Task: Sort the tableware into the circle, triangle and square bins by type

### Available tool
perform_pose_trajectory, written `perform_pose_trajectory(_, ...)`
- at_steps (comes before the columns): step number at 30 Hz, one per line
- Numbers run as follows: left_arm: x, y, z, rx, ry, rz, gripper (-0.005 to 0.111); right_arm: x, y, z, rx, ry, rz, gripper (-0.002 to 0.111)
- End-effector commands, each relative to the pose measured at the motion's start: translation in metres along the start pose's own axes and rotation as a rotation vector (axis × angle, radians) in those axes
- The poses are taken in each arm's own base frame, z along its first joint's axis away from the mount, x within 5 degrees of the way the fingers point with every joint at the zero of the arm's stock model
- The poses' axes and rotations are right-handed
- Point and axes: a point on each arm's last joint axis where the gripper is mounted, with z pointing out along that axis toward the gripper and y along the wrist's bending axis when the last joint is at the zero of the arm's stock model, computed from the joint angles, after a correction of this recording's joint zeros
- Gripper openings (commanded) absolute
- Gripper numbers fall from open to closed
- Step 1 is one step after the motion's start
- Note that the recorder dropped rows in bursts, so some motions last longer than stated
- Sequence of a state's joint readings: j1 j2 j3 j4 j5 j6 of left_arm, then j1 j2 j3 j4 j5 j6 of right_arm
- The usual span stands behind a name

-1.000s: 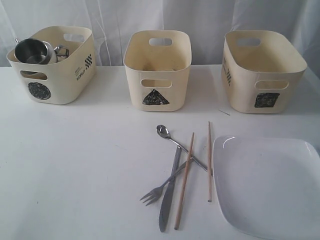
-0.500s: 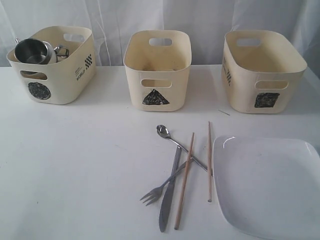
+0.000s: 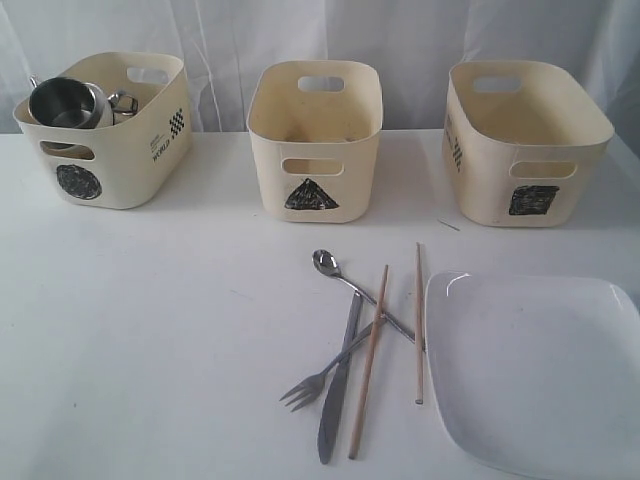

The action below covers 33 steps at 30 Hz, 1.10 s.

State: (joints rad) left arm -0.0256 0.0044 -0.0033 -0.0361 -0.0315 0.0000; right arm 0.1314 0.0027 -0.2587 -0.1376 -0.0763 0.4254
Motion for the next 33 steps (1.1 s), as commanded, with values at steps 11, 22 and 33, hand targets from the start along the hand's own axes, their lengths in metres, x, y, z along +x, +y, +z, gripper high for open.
perform_pose_trajectory(11, 0.001, 0.0, 0.0, -0.002, 0.001, -0.004, 0.0, 0.003, -0.002, -0.001, 0.037, 0.126, 0.115, 0.0)
perform_pose_trajectory(22, 0.001, 0.0, 0.0, -0.002, 0.001, -0.004, 0.0, 0.021, 0.005, 0.031, 0.013, 0.915, -0.204, 0.0)
perform_pose_trajectory(33, 0.001, 0.0, 0.0, -0.002, 0.001, -0.004, 0.0, 0.1, 0.038, 0.221, -0.16, 1.434, -0.311, 0.054)
